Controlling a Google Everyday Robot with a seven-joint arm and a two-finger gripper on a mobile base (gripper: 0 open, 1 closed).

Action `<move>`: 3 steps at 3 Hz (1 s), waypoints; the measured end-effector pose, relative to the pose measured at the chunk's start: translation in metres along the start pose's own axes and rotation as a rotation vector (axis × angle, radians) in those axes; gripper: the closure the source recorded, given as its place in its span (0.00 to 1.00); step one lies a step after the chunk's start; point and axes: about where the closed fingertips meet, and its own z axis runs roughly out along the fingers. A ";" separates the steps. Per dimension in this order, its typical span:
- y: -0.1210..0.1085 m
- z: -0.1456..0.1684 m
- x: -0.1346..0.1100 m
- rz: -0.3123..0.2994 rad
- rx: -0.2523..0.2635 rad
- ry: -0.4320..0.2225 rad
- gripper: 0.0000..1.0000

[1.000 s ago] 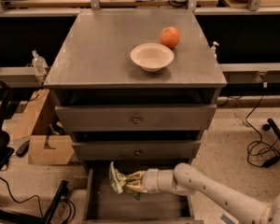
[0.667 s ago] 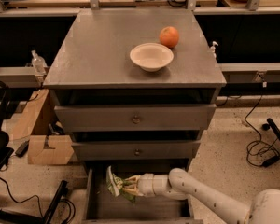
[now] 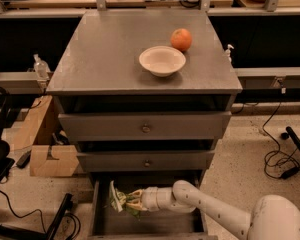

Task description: Place green jalapeno chip bag into bottom drawer

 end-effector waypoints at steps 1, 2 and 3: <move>0.001 0.002 0.000 0.000 -0.004 -0.001 0.58; 0.003 0.004 -0.001 0.000 -0.008 -0.003 0.36; 0.004 0.006 -0.001 0.001 -0.012 -0.004 0.13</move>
Offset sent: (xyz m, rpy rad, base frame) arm -0.0011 0.0025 -0.0004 0.0015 0.0015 0.0039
